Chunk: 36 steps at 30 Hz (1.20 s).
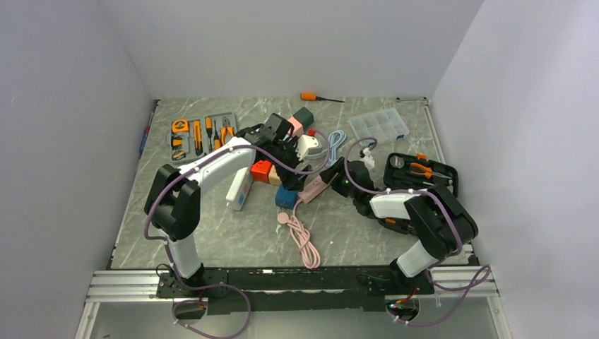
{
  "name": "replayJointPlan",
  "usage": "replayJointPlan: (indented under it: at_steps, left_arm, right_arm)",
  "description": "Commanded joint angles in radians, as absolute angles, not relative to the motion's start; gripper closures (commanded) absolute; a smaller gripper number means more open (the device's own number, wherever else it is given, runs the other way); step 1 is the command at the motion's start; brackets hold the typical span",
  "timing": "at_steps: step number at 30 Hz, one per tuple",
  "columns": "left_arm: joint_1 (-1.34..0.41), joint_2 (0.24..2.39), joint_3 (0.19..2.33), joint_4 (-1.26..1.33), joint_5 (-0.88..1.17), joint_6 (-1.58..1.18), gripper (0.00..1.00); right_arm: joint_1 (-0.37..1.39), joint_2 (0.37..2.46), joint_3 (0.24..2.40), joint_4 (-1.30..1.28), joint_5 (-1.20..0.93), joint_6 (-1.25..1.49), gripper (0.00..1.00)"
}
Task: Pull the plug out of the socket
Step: Pick up the socket from the center of the board.
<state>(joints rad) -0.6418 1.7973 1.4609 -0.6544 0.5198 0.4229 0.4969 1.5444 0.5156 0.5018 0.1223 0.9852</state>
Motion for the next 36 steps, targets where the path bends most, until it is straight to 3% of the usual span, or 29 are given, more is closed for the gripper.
replayJointPlan:
  at_steps: [1,6,10,18,19,25,29,36]
  left_arm:
    - [-0.634,1.758,1.461,-0.633,0.552,0.412,0.01]
    - [-0.628,1.751,1.452,-0.635,0.557,0.415,0.01]
    - [-0.622,1.745,1.439,-0.632,0.563,0.416,0.01]
    - [-0.621,1.737,1.425,-0.639,0.566,0.42,0.01]
    - [-0.62,1.737,1.428,-0.642,0.565,0.423,0.01]
    - [-0.624,1.727,1.505,-0.674,0.55,0.509,0.01]
    - [-0.642,1.678,1.508,-0.628,0.52,0.719,0.01]
    - [-0.693,1.681,1.503,-0.59,0.488,1.007,0.01]
  right_arm:
    - [0.534,1.601,0.591,0.55,0.158,1.004,0.34]
    - [0.537,1.665,0.632,0.547,0.196,1.031,0.37]
    - [0.536,1.695,0.668,0.528,0.234,1.039,0.47]
    - [0.529,1.615,0.641,0.481,0.253,1.036,0.97]
    - [0.526,1.581,0.634,0.462,0.256,1.026,1.0]
    - [0.498,1.394,0.625,0.289,0.171,0.853,1.0]
    - [0.495,1.304,0.618,0.222,0.109,0.744,1.0]
    - [0.482,1.274,0.669,0.161,0.013,0.571,1.0]
